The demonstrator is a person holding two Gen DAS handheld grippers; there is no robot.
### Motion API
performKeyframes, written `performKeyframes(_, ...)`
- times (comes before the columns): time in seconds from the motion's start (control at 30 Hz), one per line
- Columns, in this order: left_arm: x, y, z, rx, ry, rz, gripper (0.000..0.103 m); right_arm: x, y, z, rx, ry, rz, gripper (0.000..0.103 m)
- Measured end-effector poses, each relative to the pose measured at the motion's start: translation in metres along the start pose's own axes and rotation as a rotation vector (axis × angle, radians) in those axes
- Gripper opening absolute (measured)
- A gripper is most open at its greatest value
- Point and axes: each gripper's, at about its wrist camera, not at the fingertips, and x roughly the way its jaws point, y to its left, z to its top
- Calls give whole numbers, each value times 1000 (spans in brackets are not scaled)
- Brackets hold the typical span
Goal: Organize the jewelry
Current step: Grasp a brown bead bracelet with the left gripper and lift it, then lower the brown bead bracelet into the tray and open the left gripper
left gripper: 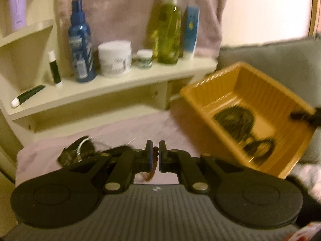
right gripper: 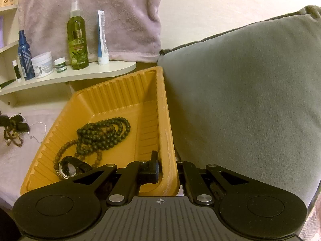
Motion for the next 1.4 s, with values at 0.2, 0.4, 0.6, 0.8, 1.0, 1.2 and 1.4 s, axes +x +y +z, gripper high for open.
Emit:
performKeyframes(0.2,-11,-23,28,-16,-49,-84,4,-2,0,0,5,-6,0,4)
performKeyframes(0.4,-7,-65,49,23,-81,-182,4,-4,-1,1,8,-9,5,4)
performKeyframes(0.6,10,-105,49,48,-55,-272,4,-6,-1,2,15,-13,10,4)
performKeyframes(0.8,27,-127,38,61,-5,-314,4,-8,-1,2,19,-17,13,4)
performKeyframes(1.0,36,-126,34,55,17,-291,10,-8,-1,2,19,-16,14,4)
performKeyframes(1.2,18,-96,34,-22,-49,-194,21,-7,-1,3,22,-18,16,4)
performKeyframes(1.4,-10,-51,19,-110,-129,-8,28,-7,0,3,21,-20,16,4)
